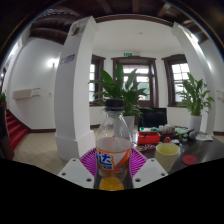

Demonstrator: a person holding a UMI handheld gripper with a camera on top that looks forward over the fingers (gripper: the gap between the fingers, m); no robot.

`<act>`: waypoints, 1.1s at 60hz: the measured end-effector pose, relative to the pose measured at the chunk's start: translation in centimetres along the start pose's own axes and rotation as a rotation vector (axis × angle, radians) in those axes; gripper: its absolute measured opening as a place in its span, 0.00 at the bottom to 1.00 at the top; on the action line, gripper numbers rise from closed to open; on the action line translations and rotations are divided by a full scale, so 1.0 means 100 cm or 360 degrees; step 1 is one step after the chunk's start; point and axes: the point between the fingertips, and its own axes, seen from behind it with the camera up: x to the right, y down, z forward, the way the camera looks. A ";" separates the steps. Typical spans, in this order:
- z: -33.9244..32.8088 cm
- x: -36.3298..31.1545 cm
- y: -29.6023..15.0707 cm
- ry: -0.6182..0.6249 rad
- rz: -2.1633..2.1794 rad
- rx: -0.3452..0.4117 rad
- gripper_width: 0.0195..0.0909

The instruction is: Pour water

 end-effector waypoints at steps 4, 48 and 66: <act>0.002 0.002 0.001 0.0002 0.0084 -0.0032 0.26; 0.029 0.055 -0.091 -0.0035 0.2949 0.0399 0.26; 0.024 0.062 -0.080 0.0026 0.3364 0.0445 0.26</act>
